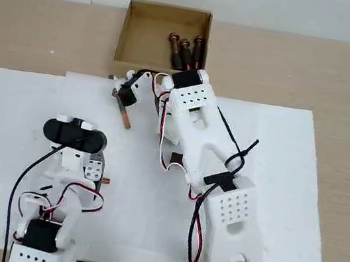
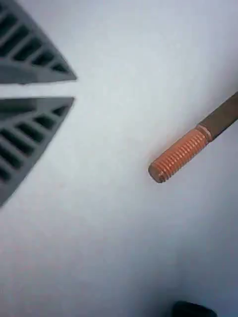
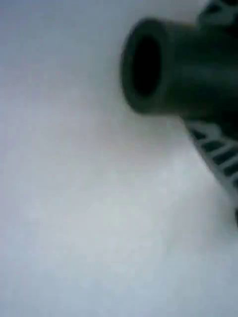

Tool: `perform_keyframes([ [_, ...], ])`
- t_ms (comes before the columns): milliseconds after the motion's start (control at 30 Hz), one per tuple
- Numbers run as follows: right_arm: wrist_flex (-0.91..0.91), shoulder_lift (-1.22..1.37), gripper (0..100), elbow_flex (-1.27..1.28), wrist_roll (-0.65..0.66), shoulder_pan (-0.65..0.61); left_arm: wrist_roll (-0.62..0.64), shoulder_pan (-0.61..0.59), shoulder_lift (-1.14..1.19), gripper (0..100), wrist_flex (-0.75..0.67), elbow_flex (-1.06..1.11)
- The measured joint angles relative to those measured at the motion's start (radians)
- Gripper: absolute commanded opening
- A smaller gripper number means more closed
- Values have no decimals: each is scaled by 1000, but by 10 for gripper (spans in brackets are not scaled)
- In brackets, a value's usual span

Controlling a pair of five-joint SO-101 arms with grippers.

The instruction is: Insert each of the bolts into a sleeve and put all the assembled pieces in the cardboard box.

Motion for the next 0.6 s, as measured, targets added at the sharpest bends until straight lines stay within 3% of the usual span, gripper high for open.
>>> perform_keyframes([
  [267,5,-110,3,18,-78,-9,0,0,0,6,0,0],
  [600,152,-450,2,18,-250,11,0,3,0,9,12,0],
])
